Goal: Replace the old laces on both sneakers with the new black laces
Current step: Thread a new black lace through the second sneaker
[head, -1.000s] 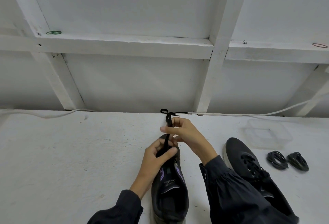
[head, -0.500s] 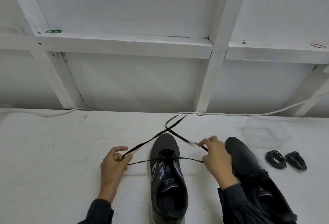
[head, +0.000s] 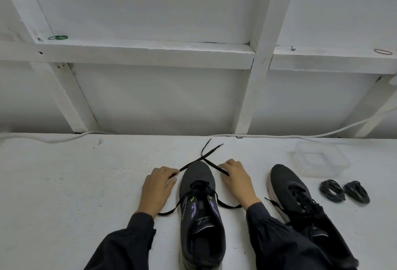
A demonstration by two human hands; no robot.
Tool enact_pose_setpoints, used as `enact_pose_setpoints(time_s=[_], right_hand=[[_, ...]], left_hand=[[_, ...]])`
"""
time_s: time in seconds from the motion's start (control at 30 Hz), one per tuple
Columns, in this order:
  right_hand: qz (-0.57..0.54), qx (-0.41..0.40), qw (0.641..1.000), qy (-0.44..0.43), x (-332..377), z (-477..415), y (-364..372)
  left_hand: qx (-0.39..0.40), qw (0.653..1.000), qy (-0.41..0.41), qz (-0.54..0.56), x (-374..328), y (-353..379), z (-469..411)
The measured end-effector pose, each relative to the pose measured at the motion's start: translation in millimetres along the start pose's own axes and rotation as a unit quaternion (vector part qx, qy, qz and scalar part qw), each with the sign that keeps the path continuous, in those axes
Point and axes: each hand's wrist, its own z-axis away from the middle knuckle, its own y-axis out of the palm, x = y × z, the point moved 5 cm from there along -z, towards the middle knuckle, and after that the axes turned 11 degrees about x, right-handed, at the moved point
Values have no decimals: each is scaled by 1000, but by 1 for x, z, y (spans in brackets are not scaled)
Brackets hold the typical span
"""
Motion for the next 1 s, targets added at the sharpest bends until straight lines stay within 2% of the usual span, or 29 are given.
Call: enact_pose_setpoints(time_s=[0.1, 0.2, 0.3, 0.37, 0.43, 0.47, 0.57, 0.63, 0.7, 0.8, 0.9, 1.0], right_hand=[[-40, -56, 997, 36, -16, 5, -3], [-6, -67, 988, 136, -38, 15, -13], [67, -69, 974, 205, -44, 27, -22], [75, -79, 976, 189, -37, 26, -24], [40, -94, 988, 118, -22, 18, -24], [19, -88, 993, 69, -13, 11, -23], [-7, -5, 999, -31, 13, -11, -11], [1, 41, 999, -36, 19, -21, 0], [-8, 45, 999, -21, 16, -25, 2], [-22, 29, 999, 13, 0, -23, -4], [11, -10, 998, 59, -19, -20, -13], [16, -26, 999, 45, -21, -19, -10]], left_hand=[[-30, 999, -30, 29, 11, -7, 5], [-26, 991, -114, 70, 35, -19, 12], [88, 972, -214, 31, 57, -37, 12], [158, 956, -240, -62, 57, -46, 7], [146, 956, -204, -155, 38, -51, -3], [130, 964, -171, -160, 25, -49, -11], [116, 990, -48, -70, -7, -26, -29], [139, 990, 1, -25, -14, -5, -34], [115, 993, 17, -4, -11, 5, -34], [49, 998, 9, 25, 2, 3, -28], [4, 1000, -27, 11, 19, -8, -20], [-18, 1000, -18, -6, 25, -11, -16]])
